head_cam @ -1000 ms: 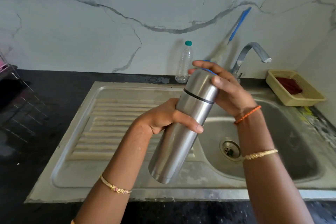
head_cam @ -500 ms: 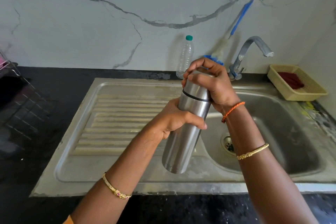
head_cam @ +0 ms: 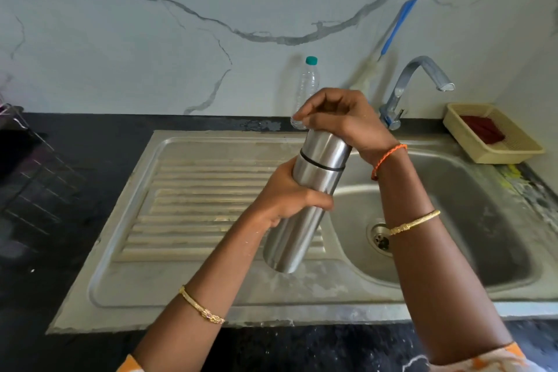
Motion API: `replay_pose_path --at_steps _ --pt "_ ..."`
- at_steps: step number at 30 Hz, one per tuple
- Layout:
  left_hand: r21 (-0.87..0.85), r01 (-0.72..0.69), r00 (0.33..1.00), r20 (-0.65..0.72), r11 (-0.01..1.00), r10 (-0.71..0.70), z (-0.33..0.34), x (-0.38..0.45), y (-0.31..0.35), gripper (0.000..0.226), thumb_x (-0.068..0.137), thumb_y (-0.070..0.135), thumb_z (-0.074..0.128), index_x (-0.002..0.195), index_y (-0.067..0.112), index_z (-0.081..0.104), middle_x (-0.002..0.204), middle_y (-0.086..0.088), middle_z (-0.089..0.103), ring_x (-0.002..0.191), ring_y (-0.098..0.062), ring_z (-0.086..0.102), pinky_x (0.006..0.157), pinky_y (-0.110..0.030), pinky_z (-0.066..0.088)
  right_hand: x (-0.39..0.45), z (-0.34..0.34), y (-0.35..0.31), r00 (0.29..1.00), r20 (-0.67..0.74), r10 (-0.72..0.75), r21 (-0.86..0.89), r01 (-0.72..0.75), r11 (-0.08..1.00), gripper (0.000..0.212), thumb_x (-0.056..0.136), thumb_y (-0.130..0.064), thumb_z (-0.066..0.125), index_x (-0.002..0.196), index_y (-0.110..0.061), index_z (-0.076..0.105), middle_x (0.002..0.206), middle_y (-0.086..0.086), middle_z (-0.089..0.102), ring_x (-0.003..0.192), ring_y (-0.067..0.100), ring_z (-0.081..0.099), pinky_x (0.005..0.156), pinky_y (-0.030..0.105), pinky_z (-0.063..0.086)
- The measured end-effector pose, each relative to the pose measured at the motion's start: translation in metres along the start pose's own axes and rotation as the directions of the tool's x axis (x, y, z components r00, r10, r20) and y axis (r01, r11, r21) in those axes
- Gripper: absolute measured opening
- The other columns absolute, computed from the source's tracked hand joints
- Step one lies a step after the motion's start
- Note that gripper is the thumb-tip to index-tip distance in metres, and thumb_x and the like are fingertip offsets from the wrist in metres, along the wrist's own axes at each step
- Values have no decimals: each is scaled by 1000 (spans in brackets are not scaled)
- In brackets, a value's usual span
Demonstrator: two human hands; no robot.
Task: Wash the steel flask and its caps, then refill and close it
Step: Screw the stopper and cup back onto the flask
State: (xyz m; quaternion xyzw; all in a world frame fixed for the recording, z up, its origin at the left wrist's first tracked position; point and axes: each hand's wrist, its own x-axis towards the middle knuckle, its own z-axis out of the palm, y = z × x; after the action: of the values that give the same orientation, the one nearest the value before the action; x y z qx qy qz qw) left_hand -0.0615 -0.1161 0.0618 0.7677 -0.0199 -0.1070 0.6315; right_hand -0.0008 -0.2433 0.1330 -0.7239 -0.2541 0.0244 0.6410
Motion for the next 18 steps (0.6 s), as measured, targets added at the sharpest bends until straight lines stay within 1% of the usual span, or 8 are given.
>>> replay_pose_path --at_steps 3,4,6,9,12,15,16,18 --pt "-9 -27 994 103 1000 28 -7 2 10 42 47 8 81 86 14 64 76 -1 67 71 -17 64 66 -34 55 -2 -13 13 959 272 -81 354 -22 935 30 72 -22 78 95 -7 66 100 15 69 97 30 65 84 38 53" --pt "-20 -24 991 129 1000 27 -8 2 12 44 47 8 80 88 10 65 78 -4 67 73 -19 64 68 -35 55 -3 -14 17 941 317 -118 421 -28 906 34 71 -25 78 98 -8 64 102 14 68 101 32 64 86 40 52" --pt "-47 2 988 156 999 6 -10 4 12 51 48 7 80 97 1 65 85 -10 68 78 -22 65 72 -38 56 -2 -14 21 938 316 -140 436 -12 900 32 70 -18 76 98 -10 64 100 12 67 100 32 63 87 40 50" --pt "-49 46 991 127 998 -40 -10 6 10 53 48 9 80 98 -1 67 88 -13 70 79 -23 66 74 -39 58 1 -7 24 976 200 -91 274 33 961 20 66 -9 72 84 -12 66 83 7 67 82 27 65 78 37 51" --pt "-65 76 993 90 995 -70 -7 5 8 46 45 10 80 90 7 69 79 -6 70 73 -19 67 65 -31 57 0 2 24 996 72 -54 160 42 986 16 59 -13 75 72 -14 66 73 3 67 75 29 61 73 37 52" --pt "-102 95 994 66 990 -89 -3 3 5 42 45 8 81 84 12 67 72 0 69 67 -14 66 58 -25 55 -2 10 20 999 -14 -33 115 34 993 15 59 -13 73 69 -10 63 68 3 65 70 26 60 70 35 51" --pt "-107 87 996 32 990 -84 0 3 3 41 45 7 83 83 14 67 71 2 69 66 -13 66 58 -25 54 -2 14 19 997 -69 -31 59 35 998 13 61 -10 71 69 -10 61 67 2 65 68 21 61 69 33 51" --pt "-86 52 993 -104 995 -61 3 8 -3 45 44 9 85 85 19 66 76 4 71 70 -14 69 62 -29 56 -2 22 18 955 -291 -65 -146 23 989 14 67 -3 68 68 -14 58 65 -2 62 65 11 59 67 25 50"
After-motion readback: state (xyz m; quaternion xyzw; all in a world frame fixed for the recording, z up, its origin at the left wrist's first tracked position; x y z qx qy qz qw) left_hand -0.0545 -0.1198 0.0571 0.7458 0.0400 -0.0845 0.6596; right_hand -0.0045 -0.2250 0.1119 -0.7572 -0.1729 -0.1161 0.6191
